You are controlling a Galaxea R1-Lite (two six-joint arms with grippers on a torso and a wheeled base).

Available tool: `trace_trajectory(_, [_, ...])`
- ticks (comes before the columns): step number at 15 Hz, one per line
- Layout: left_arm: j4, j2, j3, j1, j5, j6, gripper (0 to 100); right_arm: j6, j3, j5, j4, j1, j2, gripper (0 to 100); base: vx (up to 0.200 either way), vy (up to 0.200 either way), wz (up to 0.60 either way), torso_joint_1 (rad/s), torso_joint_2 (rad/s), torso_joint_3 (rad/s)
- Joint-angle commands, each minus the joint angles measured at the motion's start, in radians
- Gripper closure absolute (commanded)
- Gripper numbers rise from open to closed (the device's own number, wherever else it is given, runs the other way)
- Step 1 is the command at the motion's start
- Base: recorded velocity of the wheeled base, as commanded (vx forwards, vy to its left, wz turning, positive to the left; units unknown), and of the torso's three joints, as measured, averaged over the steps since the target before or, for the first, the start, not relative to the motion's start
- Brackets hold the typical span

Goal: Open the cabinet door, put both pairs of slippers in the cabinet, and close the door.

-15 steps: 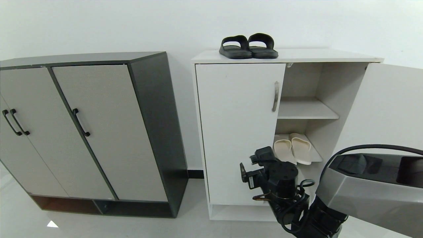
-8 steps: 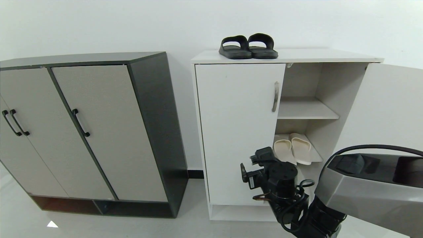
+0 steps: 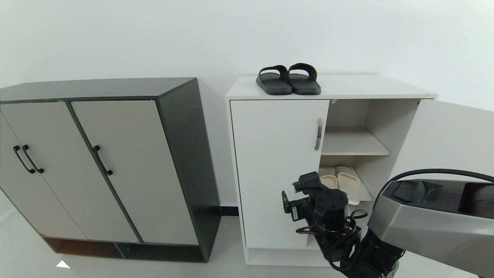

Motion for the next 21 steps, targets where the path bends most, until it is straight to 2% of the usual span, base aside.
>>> trace_trajectory(1, [0.0,0.002,0.0,-0.001,0.0,0.0,100,0.0,0.001,0.0,-0.001,0.002,0.003,0,0.0,0.0,0.0,0.115,-0.46,-0.339])
trace_trajectory(9, [-0.001,0.002,0.0,-0.001,0.0,-0.001,100,0.0,0.001,0.0,-0.001,0.002,0.009,0,0.0,0.0,0.0,0.157,-0.48,-0.319])
trace_trajectory(21, [-0.001,0.002,0.0,-0.001,0.0,-0.001,100,-0.011,0.001,0.0,-0.002,0.003,0.011,0,0.0,0.0,0.0,0.22,-0.53,-0.314])
